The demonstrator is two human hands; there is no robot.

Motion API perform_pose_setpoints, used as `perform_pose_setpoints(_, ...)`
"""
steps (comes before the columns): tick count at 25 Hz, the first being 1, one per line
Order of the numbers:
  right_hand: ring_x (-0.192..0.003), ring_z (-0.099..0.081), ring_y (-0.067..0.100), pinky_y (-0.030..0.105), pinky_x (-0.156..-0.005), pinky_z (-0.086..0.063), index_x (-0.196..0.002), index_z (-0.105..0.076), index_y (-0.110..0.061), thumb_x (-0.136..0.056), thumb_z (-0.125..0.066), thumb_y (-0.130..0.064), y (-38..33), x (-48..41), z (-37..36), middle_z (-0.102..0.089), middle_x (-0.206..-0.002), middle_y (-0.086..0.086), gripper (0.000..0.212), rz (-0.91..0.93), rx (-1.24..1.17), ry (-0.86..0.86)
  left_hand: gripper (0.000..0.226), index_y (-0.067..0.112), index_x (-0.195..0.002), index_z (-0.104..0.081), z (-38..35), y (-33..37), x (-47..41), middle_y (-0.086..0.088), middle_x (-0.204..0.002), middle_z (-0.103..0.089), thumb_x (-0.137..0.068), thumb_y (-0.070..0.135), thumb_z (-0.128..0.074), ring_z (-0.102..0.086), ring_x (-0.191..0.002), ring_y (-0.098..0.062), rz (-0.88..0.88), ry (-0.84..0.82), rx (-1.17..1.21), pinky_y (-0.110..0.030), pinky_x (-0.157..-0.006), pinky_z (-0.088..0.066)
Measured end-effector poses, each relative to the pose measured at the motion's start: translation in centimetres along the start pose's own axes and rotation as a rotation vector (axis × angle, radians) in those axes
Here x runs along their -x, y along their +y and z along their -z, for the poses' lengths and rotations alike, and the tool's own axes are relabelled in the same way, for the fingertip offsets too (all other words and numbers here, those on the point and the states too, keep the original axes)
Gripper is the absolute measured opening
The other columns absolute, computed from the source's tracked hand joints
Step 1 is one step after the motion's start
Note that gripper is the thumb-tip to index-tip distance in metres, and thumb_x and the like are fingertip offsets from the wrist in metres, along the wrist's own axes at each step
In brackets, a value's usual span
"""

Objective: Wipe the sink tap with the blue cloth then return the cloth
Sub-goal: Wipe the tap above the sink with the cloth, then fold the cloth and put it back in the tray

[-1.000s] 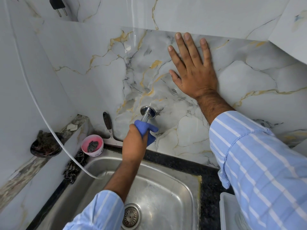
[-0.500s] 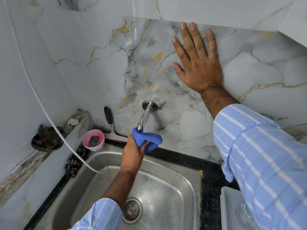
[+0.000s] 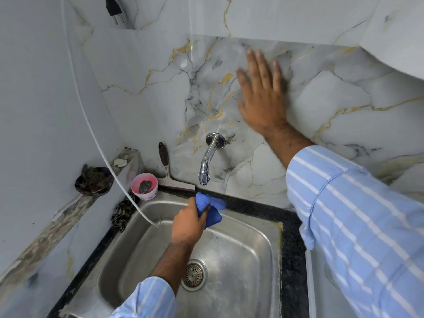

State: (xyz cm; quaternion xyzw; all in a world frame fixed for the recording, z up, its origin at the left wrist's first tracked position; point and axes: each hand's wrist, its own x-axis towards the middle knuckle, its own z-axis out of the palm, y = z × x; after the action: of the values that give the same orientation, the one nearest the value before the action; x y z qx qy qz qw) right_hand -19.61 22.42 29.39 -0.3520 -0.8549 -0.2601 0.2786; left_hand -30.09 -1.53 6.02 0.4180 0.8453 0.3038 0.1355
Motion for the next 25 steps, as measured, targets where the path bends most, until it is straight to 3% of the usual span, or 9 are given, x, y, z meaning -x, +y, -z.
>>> perform_pose_setpoints(3,-0.126,-0.068,0.02,0.038,-0.11,-0.053,-0.132,-0.074,-0.019,-0.1,-0.075,-0.049,-3.9,5.0,2.2,-0.071,-0.135,0.003,0.044,0.018,-0.656,-0.597,0.068,0.035,-0.152,-0.02,2.8,0.6,1.3,-0.01,-0.09,-0.073,-0.094,0.047,-0.053,-0.069,-0.078,-0.035,-0.105,0.035,0.081,-0.037,-0.063,-0.05)
perform_pose_setpoints(4,-0.114,-0.071,0.013,0.033,-0.103,-0.057,-0.123,-0.079,-0.022,-0.091,-0.084,-0.052,-5.0,6.6,3.1,-0.077,-0.122,-0.004,0.044,0.019,-0.778,-0.771,0.069,0.041,-0.151,-0.016,3.9,1.1,1.5,-0.009,-0.087,-0.072,-0.093,0.044,-0.053,-0.068,-0.075,-0.034,-0.161,0.033,0.075,-0.035,-0.059,-0.045)
perform_pose_setpoints(7,-0.111,-0.068,0.006,0.016,-0.089,-0.05,-0.123,-0.079,-0.025,-0.08,-0.094,-0.046,-7.1,10.2,5.0,-0.076,-0.122,-0.01,0.05,0.1,-0.772,-0.996,0.054,0.043,-0.136,-0.032,6.6,2.4,1.9,-0.005,-0.082,-0.071,-0.087,0.043,-0.054,-0.068,-0.074,-0.033,-0.261,0.022,0.116,-0.035,-0.056,-0.045)
perform_pose_setpoints(10,-0.11,-0.071,0.013,0.021,-0.091,-0.052,-0.119,-0.081,-0.019,-0.092,-0.085,-0.026,-6.9,11.8,6.5,-0.079,-0.114,-0.003,0.028,0.069,-0.78,-0.892,0.047,0.033,-0.123,-0.046,9.0,4.1,2.4,-0.001,-0.082,-0.066,-0.084,0.054,-0.061,-0.066,-0.075,-0.028,-0.345,0.05,0.095,-0.036,-0.062,-0.049)
perform_pose_setpoints(14,-0.083,-0.06,0.014,0.027,-0.075,-0.046,-0.099,-0.074,-0.02,-0.097,-0.076,-0.02,-4.7,13.4,9.7,-0.068,-0.089,-0.003,0.003,-0.115,-0.928,-0.809,0.06,0.018,-0.094,-0.065,12.1,5.7,2.5,0.0,-0.096,-0.053,-0.057,0.06,-0.088,-0.053,-0.085,-0.013,-0.384,0.052,0.14,-0.025,-0.075,-0.044)
perform_pose_setpoints(16,-0.08,-0.056,0.015,0.029,-0.069,-0.043,-0.089,-0.066,-0.026,-0.099,-0.074,-0.02,-3.0,14.6,10.6,-0.064,-0.086,-0.004,0.014,-0.243,-0.964,-0.787,0.056,0.01,-0.079,-0.06,13.2,6.0,2.5,0.0,-0.082,-0.058,-0.057,0.052,-0.091,-0.053,-0.076,-0.013,-0.366,-0.099,0.246,-0.027,-0.068,-0.043)
perform_pose_setpoints(18,-0.078,-0.057,0.012,0.026,-0.065,-0.042,-0.086,-0.063,-0.028,-0.103,-0.072,-0.025,-1.3,16.3,11.3,-0.063,-0.086,-0.007,0.019,-0.335,-0.984,-0.79,0.052,0.006,-0.081,-0.06,14.0,6.4,2.9,-0.001,-0.075,-0.063,-0.06,0.04,-0.093,-0.06,-0.072,-0.015,-0.299,-0.305,0.465,-0.031,-0.066,-0.048)
perform_pose_setpoints(21,-0.075,-0.06,0.006,0.022,-0.06,-0.045,-0.09,-0.066,-0.029,-0.106,-0.07,-0.029,1.3,19.7,11.7,-0.064,-0.084,-0.012,0.017,-0.469,-1.035,-0.776,0.04,0.009,-0.089,-0.066,13.6,7.9,4.2,-0.006,-0.084,-0.07,-0.063,0.022,-0.094,-0.069,-0.078,-0.019,-0.216,-0.477,0.703,-0.032,-0.068,-0.055)
perform_pose_setpoints(25,-0.083,-0.068,0.011,0.029,-0.077,-0.053,-0.098,-0.073,-0.019,-0.099,-0.081,-0.021,4.1,25.3,12.2,-0.073,-0.088,-0.007,0.008,-0.71,-1.191,-0.63,0.04,0.011,-0.099,-0.065,10.5,10.4,6.5,-0.013,-0.091,-0.071,-0.068,0.009,-0.091,-0.071,-0.08,-0.026,-0.069,-0.586,0.954,-0.034,-0.066,-0.059)
